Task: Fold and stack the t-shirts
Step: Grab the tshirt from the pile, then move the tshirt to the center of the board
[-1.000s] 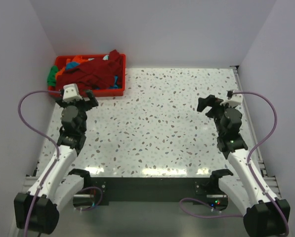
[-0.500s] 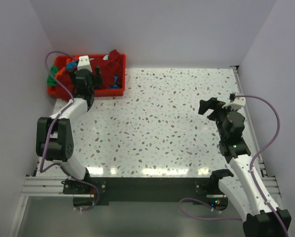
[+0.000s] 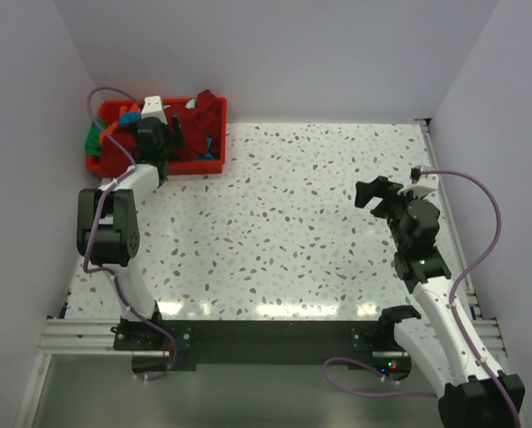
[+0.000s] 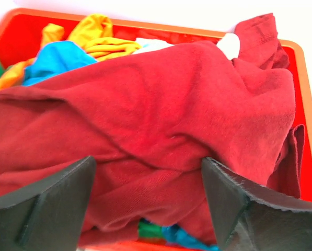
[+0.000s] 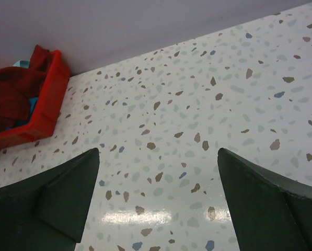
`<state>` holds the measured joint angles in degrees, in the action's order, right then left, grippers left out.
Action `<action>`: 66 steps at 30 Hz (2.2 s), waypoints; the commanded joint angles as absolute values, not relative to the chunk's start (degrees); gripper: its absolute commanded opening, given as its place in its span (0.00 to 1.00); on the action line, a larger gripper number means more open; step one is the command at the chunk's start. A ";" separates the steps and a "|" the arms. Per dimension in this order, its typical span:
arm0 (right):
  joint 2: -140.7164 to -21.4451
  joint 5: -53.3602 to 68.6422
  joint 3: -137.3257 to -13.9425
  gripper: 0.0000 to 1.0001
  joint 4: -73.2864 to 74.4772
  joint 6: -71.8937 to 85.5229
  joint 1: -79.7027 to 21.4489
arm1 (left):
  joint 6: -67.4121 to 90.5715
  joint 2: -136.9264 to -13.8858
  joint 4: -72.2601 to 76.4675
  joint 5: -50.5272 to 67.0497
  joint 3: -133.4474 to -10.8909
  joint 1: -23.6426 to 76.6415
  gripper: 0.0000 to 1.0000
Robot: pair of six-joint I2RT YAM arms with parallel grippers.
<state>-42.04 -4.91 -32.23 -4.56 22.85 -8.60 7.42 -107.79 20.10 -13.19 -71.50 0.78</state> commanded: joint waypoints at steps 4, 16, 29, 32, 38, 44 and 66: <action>-41.92 -3.95 -32.52 0.99 -6.59 23.29 -8.61 | 9.05 -111.44 19.86 -9.93 -76.46 0.62 0.70; -41.83 -3.78 -32.26 0.99 -7.12 23.47 -8.61 | 10.72 -99.42 20.03 -4.75 -77.08 0.70 0.00; -46.14 -1.85 -32.52 0.99 -9.93 23.73 -8.53 | 7.12 -74.55 25.49 4.91 -76.11 7.46 0.00; -47.46 -1.15 -32.69 0.99 -10.46 23.82 -8.61 | 7.82 -72.43 24.61 8.77 -77.96 9.31 0.00; -48.78 -0.44 -33.13 0.99 -10.72 23.99 -8.70 | 10.37 -71.01 26.45 14.76 -80.50 10.37 0.00; -48.25 -0.17 -32.96 0.99 -10.63 24.08 -8.70 | 14.83 -72.16 27.42 22.22 -80.43 10.55 0.00; -63.79 5.71 -38.14 0.92 -11.78 23.38 -16.60 | 17.75 -79.81 33.05 4.94 -38.07 21.44 0.88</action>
